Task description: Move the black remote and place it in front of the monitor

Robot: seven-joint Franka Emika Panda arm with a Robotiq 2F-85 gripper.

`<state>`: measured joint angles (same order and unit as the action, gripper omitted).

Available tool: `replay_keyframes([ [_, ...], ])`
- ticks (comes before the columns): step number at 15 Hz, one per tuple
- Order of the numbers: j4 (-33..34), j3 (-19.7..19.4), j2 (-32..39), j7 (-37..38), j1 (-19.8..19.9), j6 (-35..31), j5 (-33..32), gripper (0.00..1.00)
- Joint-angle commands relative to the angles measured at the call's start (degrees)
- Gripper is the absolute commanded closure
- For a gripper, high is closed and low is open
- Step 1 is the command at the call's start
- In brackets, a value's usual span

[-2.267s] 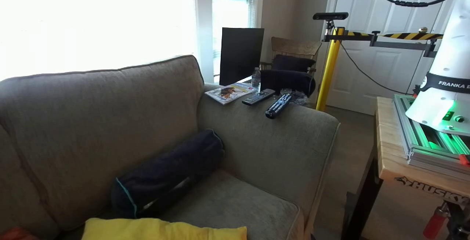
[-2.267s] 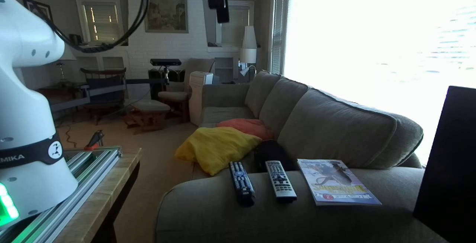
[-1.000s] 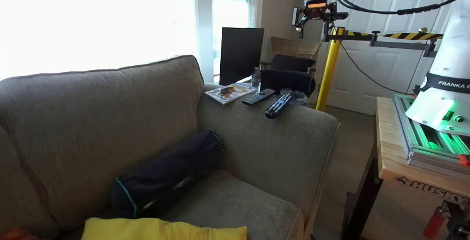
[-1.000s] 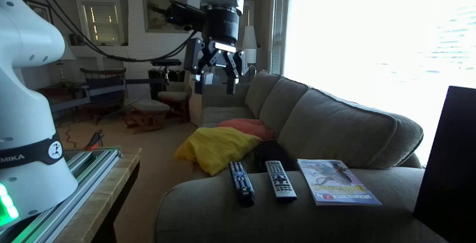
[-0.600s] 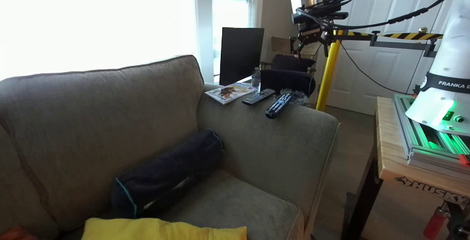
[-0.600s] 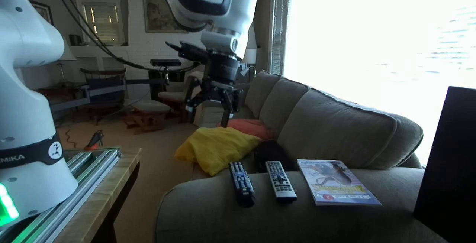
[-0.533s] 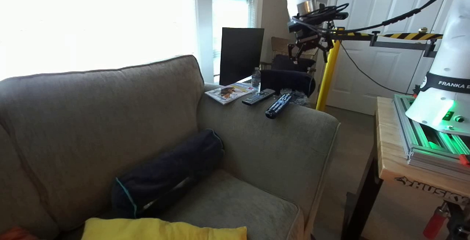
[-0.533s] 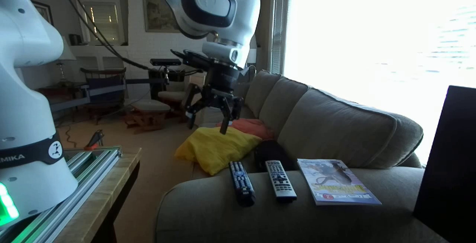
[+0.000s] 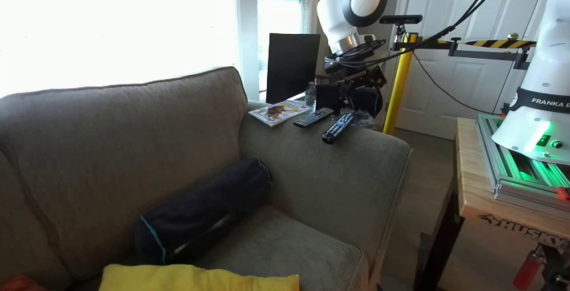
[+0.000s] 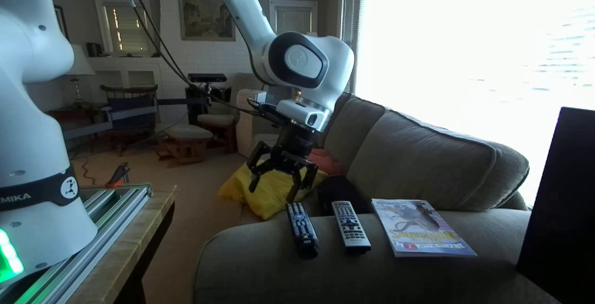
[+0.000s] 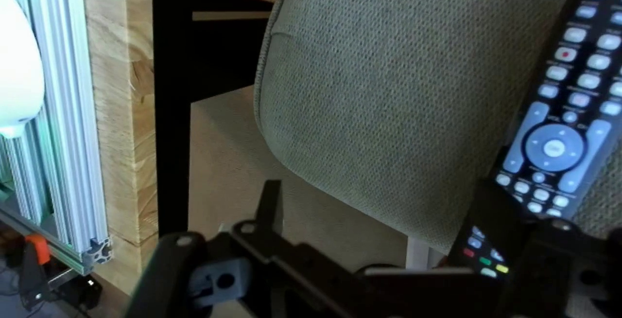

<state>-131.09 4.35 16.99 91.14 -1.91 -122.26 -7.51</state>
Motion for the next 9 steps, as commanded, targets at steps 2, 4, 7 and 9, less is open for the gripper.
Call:
replay_keyframes([
  [2,7.4,-3.2,6.6,2.6,-5.3,1.1,-2.2,0.0],
  [4,9.0,-3.8,7.7,3.0,-7.4,0.9,-3.0,0.0],
  [7,10.6,-4.9,7.9,4.6,-10.9,0.9,-7.1,0.0],
  [9,8.5,-5.3,5.7,6.4,-12.3,-1.5,-9.5,0.0],
])
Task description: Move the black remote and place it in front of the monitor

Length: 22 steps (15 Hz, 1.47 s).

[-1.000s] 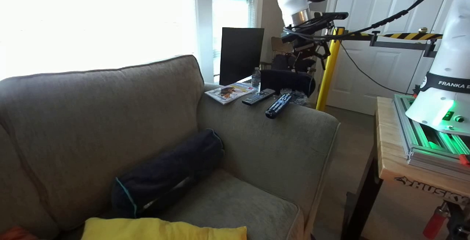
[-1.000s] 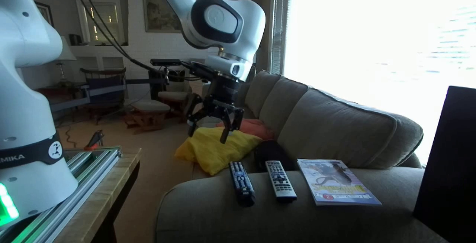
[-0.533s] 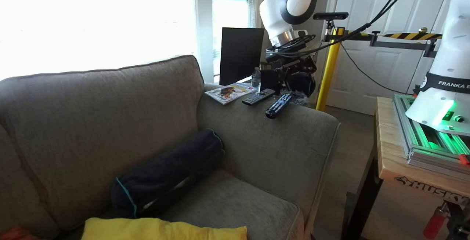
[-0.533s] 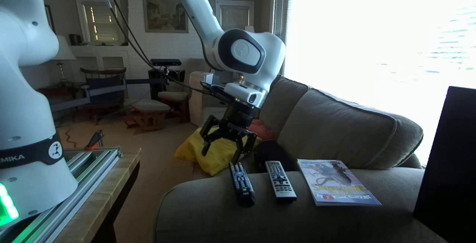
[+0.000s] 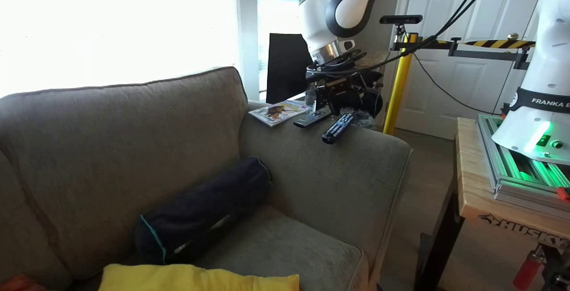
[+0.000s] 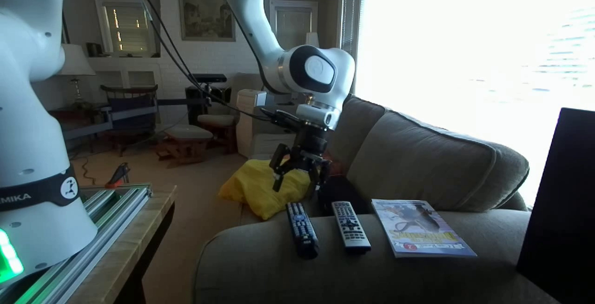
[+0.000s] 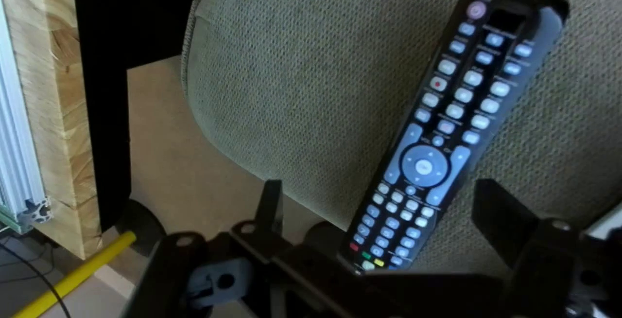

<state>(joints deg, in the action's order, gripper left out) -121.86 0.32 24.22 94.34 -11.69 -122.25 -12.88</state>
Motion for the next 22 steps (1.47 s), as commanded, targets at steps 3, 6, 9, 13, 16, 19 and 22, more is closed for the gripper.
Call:
replay_keyframes([
  [3,-4.8,-1.2,-4.2,7.2,-3.1,-5.7,-4.5,0.0],
  [6,-7.5,-1.1,-4.3,7.9,-2.7,-8.3,-4.2,0.0],
  [9,-8.4,-1.1,-4.5,7.1,-2.9,-6.1,-4.5,0.0],
  [13,-6.3,-0.7,-2.5,6.2,-2.3,-6.1,-2.9,0.0],
  [16,-4.4,-1.7,-0.4,8.1,-2.6,-9.2,-4.5,0.0],
  [19,-3.4,-3.1,1.4,9.2,-3.0,-15.3,-5.8,0.0],
  [22,-3.1,-4.4,2.9,9.8,-3.9,-18.3,-5.9,0.0],
])
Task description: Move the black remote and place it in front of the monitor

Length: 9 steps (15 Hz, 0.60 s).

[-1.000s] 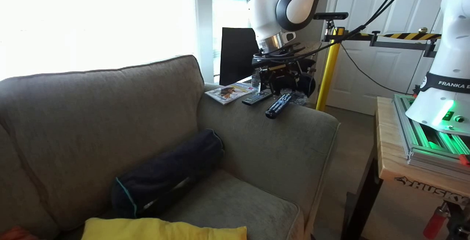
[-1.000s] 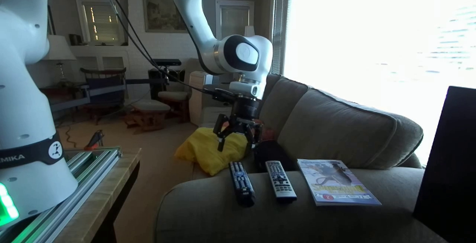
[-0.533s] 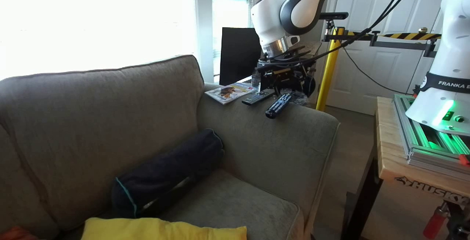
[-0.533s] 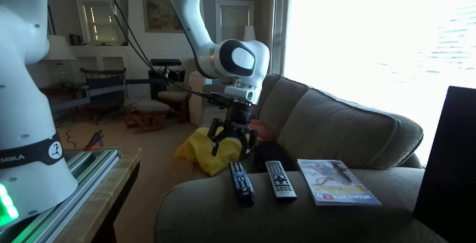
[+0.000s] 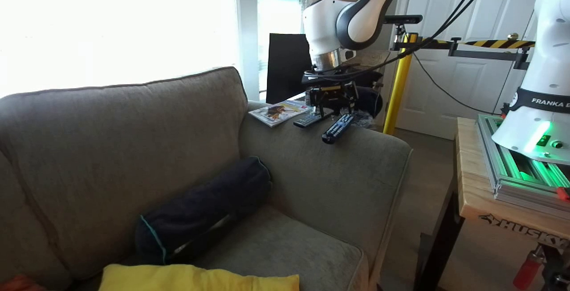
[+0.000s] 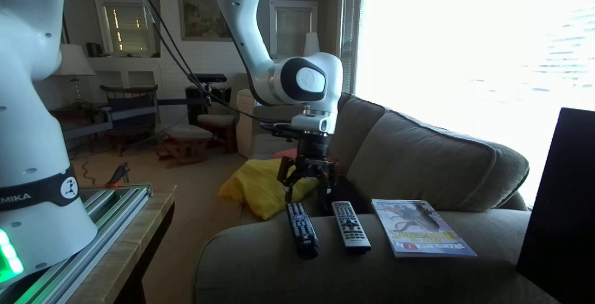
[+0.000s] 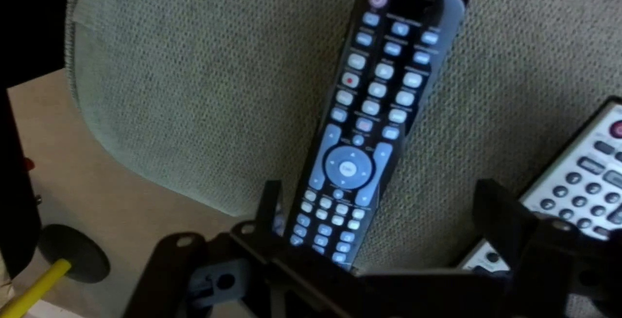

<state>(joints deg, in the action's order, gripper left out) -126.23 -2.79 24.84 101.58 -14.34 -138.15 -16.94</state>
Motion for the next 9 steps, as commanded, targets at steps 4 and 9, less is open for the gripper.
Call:
replay_keyframes([
  [4,-0.6,-2.5,2.3,2.8,-1.9,-3.4,-1.6,0.0],
  [9,-1.1,-2.8,4.3,2.2,-1.6,-5.0,-1.0,0.0],
])
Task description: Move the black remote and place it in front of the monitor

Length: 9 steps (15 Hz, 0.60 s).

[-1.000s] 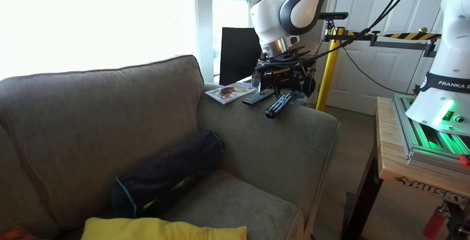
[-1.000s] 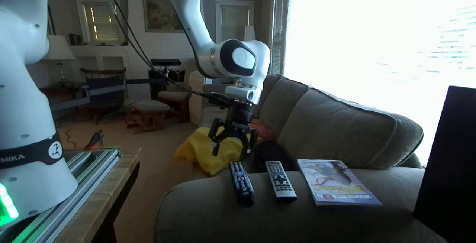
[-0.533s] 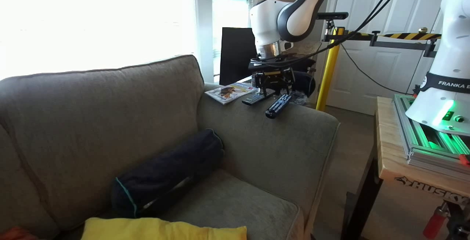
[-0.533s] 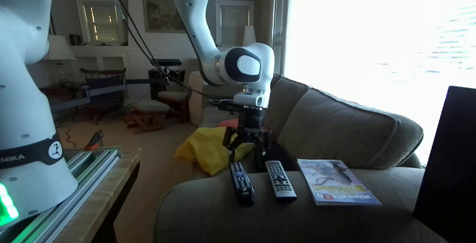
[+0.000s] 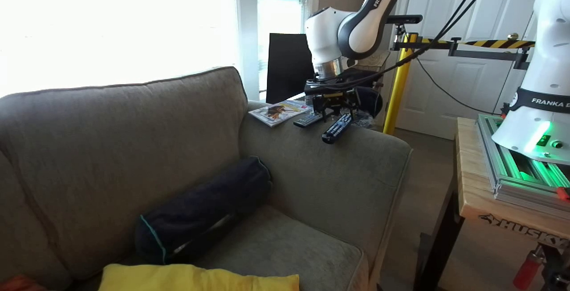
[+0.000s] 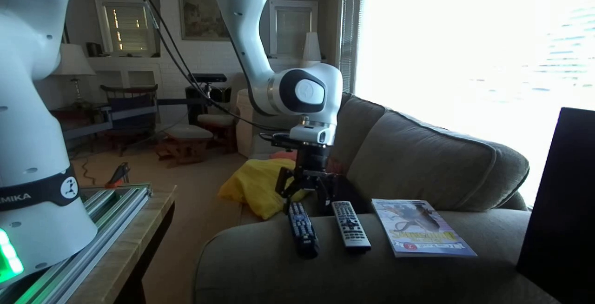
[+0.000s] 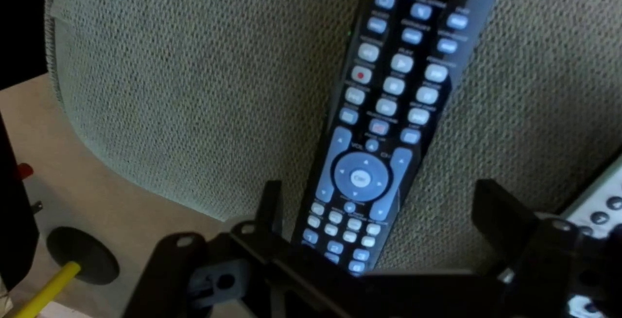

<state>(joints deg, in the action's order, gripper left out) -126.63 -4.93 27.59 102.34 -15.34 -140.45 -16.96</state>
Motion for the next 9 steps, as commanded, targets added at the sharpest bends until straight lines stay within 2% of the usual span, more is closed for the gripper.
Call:
replay_keyframes([
  [1,-0.3,-0.7,2.6,1.3,-0.7,-3.2,-0.9,0.0],
  [8,0.5,-2.1,5.9,1.2,-2.3,-5.3,-0.4,0.0],
  [9,0.4,-2.3,5.8,1.1,-2.4,-5.6,-0.2,0.25],
])
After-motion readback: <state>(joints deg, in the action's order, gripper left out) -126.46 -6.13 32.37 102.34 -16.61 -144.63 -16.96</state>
